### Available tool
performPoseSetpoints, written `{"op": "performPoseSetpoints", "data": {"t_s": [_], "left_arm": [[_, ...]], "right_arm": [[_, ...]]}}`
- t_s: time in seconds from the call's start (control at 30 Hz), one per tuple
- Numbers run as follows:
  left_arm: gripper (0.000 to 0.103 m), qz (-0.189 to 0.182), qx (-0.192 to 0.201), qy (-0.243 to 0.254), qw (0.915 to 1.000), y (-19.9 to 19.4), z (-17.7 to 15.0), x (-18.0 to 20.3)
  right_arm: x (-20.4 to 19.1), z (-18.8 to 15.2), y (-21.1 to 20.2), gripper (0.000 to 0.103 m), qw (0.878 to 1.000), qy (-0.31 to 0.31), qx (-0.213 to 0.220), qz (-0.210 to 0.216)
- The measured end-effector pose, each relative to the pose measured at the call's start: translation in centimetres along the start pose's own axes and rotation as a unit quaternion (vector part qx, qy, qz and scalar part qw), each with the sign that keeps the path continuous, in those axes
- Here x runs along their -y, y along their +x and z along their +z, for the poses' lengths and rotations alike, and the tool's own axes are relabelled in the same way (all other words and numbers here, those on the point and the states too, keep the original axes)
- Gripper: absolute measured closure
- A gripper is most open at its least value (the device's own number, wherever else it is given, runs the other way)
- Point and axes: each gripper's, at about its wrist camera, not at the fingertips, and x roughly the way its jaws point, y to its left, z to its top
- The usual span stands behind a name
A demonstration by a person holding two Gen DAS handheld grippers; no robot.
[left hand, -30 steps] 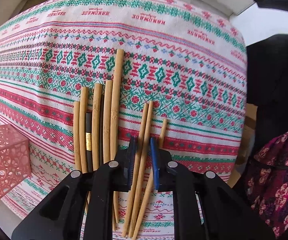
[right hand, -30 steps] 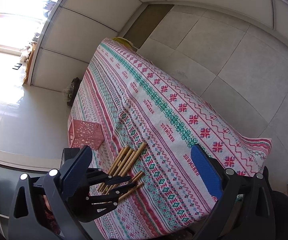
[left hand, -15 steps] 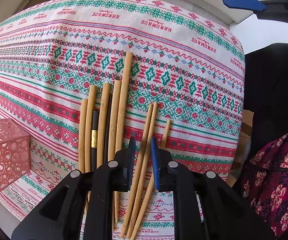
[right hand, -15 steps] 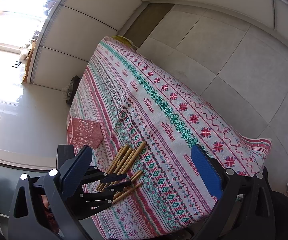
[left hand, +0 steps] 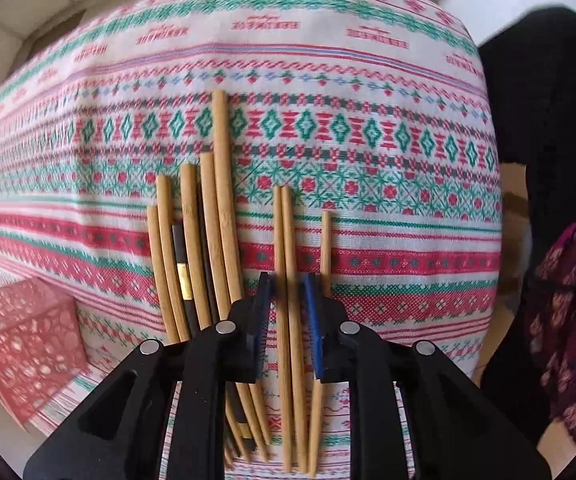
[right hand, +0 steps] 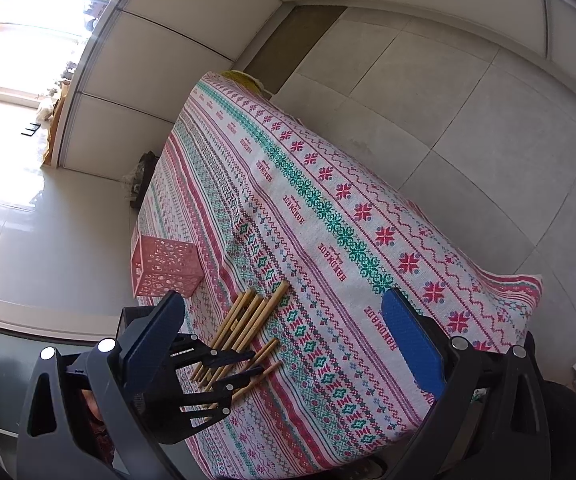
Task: Organize utensils
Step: 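Position the left gripper fingers around a single chopstick at the row's edge, then close the left gripper on one chopstick and lift it upright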
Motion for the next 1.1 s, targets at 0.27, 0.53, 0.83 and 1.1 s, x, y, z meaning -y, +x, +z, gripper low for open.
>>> {"op": "performPoseSetpoints", "data": {"t_s": [0.27,0.53,0.83,1.1], "left_arm": [[0.072,-0.044,0.017,-0.035,0.9983,-1.8,-0.7,-0.9],[0.072,-0.047,0.027,-0.025,0.9982,-3.8,-1.8,0.5],[0.066,-0.123,0.038,-0.107,0.9859,-2.6,-3.1,-0.7],[0.058,-0.196,0.063,-0.180,0.9619,-2.7,-5.6,-3.4]], "right_arm": [[0.1,0.1,0.0,0.007,1.000,0.000,-0.001,-0.002],[0.1,-0.1,0.3,0.007,1.000,-0.001,-0.007,-0.002],[0.3,-0.1,0.2,0.007,1.000,0.001,-0.010,-0.005],[0.4,-0.2,0.5,0.007,1.000,0.002,-0.016,-0.005]]}}
